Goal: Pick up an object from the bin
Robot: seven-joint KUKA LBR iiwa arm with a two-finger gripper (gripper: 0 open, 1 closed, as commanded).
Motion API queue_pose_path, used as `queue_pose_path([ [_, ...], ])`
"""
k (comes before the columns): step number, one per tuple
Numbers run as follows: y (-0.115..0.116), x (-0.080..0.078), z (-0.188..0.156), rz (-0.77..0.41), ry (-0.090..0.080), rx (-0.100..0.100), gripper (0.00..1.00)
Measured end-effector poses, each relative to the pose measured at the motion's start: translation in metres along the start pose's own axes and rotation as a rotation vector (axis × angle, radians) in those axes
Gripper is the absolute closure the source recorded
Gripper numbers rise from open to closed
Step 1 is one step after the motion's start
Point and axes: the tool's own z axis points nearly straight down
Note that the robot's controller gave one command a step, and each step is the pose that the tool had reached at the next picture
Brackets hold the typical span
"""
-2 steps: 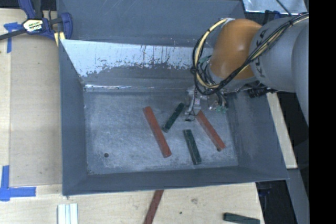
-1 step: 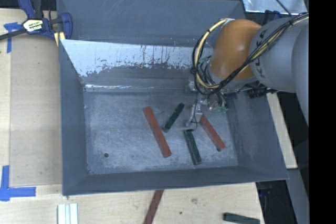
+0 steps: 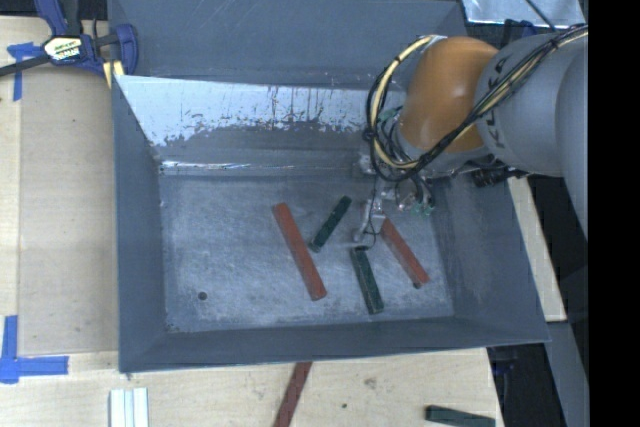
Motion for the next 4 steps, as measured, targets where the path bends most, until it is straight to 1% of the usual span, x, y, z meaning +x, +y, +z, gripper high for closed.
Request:
queue_pose_path([
  [1, 0.035, 0.05, -0.001, -0.402, -0.005, -0.002, 1.0],
  [2, 0.034, 0.05, -0.001, -0.401, -0.005, -0.002, 1.0],
  [3, 0.006, 0.054, -0.044, -0.399, 0.003, -0.002, 1.0],
  [4, 0.04, 0.023, -0.161, -0.366, -0.003, -0.001, 1.0],
])
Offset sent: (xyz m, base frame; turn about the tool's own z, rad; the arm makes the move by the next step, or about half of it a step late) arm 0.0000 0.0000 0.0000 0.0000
